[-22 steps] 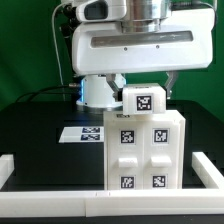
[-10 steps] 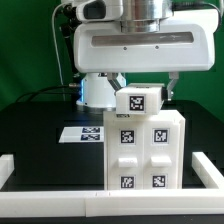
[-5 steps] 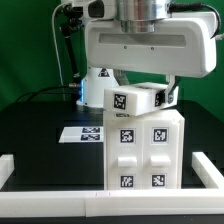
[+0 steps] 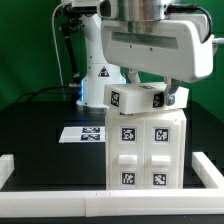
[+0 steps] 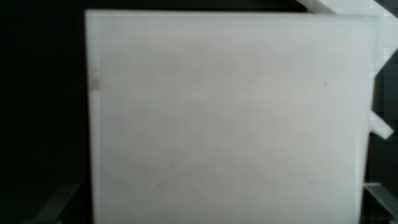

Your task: Assemble cabinet

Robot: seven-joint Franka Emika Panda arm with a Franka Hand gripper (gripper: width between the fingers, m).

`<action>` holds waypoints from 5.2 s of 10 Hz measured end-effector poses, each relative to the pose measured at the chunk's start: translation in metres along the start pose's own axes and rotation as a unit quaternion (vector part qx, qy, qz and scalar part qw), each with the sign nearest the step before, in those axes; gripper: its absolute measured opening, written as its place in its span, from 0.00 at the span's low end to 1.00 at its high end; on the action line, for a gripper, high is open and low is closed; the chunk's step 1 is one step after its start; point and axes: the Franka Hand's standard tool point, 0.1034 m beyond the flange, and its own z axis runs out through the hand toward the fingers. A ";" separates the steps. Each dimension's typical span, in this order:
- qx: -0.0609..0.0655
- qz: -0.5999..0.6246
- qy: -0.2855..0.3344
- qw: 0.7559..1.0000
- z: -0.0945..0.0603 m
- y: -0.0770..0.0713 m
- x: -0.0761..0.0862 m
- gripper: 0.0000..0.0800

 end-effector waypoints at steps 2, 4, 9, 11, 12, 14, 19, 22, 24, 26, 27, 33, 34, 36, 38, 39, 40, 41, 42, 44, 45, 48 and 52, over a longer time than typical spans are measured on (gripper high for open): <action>0.001 0.047 0.000 0.999 0.000 -0.001 -0.002 0.70; 0.003 0.101 -0.002 0.995 0.000 -0.003 -0.004 0.70; 0.007 0.283 -0.002 0.959 0.000 -0.010 -0.019 0.70; 0.011 0.339 -0.005 0.941 0.000 -0.013 -0.021 0.70; 0.012 0.355 -0.010 0.935 0.000 -0.013 -0.022 0.70; 0.011 0.388 -0.015 0.922 0.001 -0.015 -0.027 0.84; 0.026 0.361 -0.027 0.932 -0.012 -0.021 -0.043 1.00; 0.048 0.363 -0.037 0.930 -0.025 -0.026 -0.045 1.00; 0.048 0.333 -0.036 0.941 -0.023 -0.026 -0.046 1.00; 0.036 0.267 -0.032 0.963 -0.024 -0.025 -0.045 1.00; 0.032 0.183 -0.026 0.982 -0.028 -0.029 -0.045 1.00; 0.040 -0.120 -0.001 0.992 -0.032 -0.036 -0.047 1.00; 0.037 -0.199 0.009 0.979 -0.032 -0.036 -0.045 1.00; 0.029 -0.319 0.025 0.947 -0.032 -0.038 -0.048 1.00; 0.020 -0.465 0.045 0.884 -0.033 -0.042 -0.052 1.00; 0.015 -0.538 0.045 0.841 -0.033 -0.041 -0.053 1.00; 0.007 -0.600 0.037 0.799 -0.031 -0.037 -0.051 1.00; -0.002 -0.642 0.018 0.767 -0.030 -0.030 -0.049 1.00; -0.003 -0.682 0.020 0.731 -0.033 -0.029 -0.045 1.00; -0.006 -0.718 0.020 0.696 -0.033 -0.028 -0.042 1.00; -0.008 -0.751 0.020 0.660 -0.033 -0.027 -0.041 1.00; -0.015 -0.843 0.015 0.537 -0.028 -0.024 -0.041 1.00; -0.021 -0.889 0.008 0.458 -0.015 -0.015 -0.038 1.00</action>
Offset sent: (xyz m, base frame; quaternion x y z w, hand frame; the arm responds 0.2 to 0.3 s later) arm 0.0000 0.0000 0.0000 0.0000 0.0000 0.1296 0.9916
